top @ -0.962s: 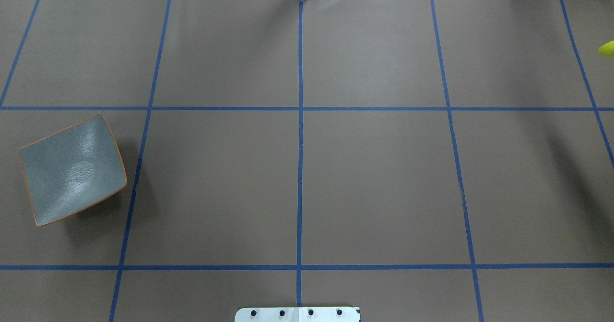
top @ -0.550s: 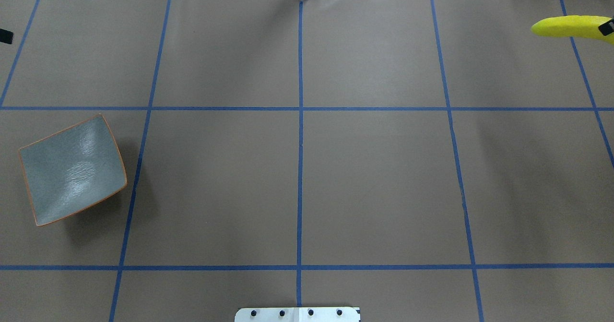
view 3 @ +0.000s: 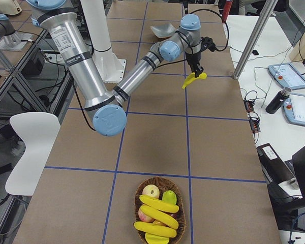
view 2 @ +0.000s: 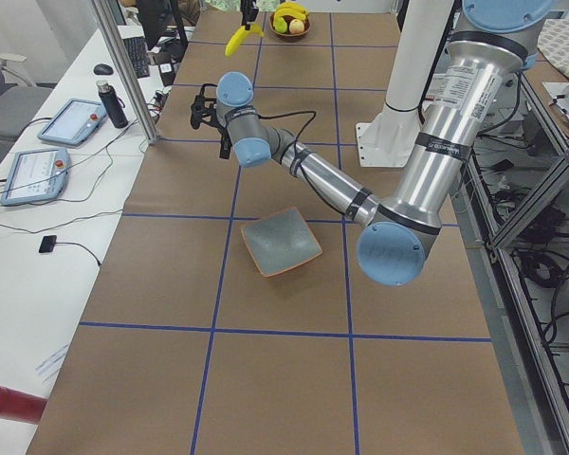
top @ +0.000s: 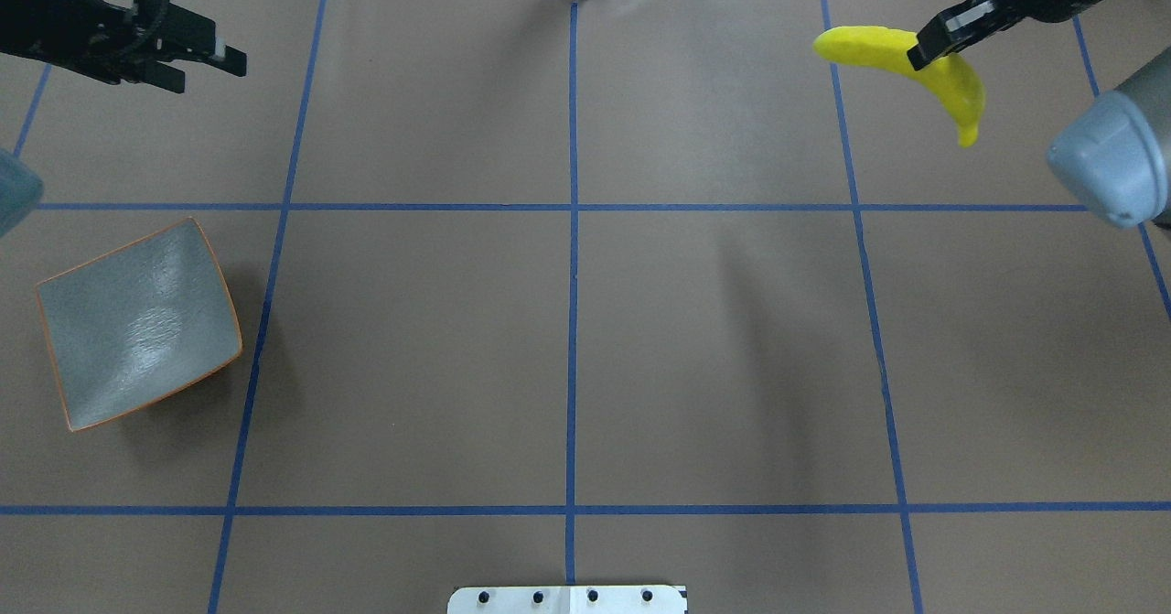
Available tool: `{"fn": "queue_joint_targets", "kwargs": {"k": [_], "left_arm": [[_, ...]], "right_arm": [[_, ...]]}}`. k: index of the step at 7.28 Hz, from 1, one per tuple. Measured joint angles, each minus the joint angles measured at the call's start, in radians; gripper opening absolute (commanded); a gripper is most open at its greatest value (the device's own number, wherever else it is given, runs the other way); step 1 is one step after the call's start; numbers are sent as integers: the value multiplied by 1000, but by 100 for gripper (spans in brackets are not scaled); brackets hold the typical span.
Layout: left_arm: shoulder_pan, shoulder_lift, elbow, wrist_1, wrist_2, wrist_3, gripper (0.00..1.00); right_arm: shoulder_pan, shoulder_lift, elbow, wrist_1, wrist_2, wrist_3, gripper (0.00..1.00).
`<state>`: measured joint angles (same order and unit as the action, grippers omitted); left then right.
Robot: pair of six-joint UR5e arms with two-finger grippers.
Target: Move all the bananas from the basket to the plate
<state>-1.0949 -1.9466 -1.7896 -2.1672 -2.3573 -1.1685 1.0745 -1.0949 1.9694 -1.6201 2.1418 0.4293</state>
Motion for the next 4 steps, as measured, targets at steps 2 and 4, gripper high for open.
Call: {"fn": "queue_joint_targets", "kwargs": {"k": [2,4], "left_arm": [[97,-69,6,0,51,-274,100],[167,-121,18,0,88,-489,100]], "right_arm": [[-172,81,39,0,-206,116,0],[-350,156,42,-2,-454,149,0]]}}
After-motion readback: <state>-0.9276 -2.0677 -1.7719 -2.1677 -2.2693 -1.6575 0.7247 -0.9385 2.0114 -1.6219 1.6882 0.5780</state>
